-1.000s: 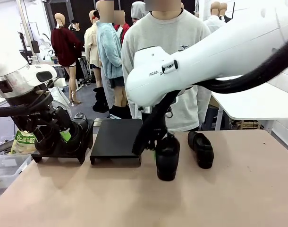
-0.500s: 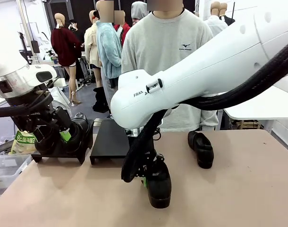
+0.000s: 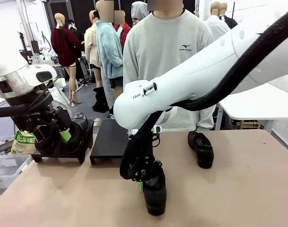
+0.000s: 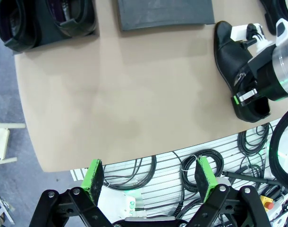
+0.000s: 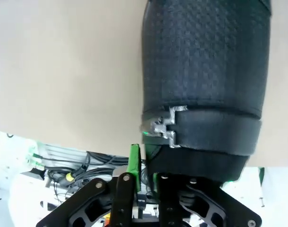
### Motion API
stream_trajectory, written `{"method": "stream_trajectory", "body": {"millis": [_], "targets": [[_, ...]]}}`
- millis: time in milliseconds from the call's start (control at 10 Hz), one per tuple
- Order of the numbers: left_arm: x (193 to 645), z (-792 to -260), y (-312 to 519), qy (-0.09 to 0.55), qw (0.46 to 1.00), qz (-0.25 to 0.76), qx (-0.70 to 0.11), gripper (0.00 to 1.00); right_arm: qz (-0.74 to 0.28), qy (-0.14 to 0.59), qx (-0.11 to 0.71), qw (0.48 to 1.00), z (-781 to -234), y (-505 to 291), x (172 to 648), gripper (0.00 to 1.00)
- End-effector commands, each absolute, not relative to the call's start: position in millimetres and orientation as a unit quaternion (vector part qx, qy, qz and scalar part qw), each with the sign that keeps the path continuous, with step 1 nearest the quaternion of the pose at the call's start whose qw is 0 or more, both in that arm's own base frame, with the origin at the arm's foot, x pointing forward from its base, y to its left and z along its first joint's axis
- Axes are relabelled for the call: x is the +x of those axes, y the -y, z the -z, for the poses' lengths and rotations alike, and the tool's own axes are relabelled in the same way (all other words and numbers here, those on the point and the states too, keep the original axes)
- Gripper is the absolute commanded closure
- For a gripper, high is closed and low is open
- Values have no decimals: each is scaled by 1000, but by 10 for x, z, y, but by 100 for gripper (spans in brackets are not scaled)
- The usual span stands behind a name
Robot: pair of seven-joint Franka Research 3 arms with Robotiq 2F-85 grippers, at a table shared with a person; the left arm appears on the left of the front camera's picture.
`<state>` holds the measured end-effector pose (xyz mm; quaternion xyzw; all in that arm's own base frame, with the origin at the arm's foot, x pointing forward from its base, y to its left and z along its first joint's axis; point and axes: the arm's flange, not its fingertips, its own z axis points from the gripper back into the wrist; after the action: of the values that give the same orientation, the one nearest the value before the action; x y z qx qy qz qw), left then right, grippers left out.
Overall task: Organize the shoes by placing them on the stand.
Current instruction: Pick up one Shoe and place it in the middle of the table.
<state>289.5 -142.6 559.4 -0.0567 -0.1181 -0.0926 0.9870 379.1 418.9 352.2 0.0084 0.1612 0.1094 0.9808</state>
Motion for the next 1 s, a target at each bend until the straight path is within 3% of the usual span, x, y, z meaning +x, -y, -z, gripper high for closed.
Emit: {"method": "stream_trajectory", "body": {"millis": [0,200,900], "targets": [[2896,-5593,1425,116,987,95,-63,0,-122,-180,31,975,-3582,-4199,3824,33],[2896,-5593,1425,116,987,95,-63,0,-121,-177,40,976,-3619,-4166,3821,0],[2896,-5593,1425,116,987,95,-63,0,-115,-120,54,985,-3915,-4069,3637,0]]}}
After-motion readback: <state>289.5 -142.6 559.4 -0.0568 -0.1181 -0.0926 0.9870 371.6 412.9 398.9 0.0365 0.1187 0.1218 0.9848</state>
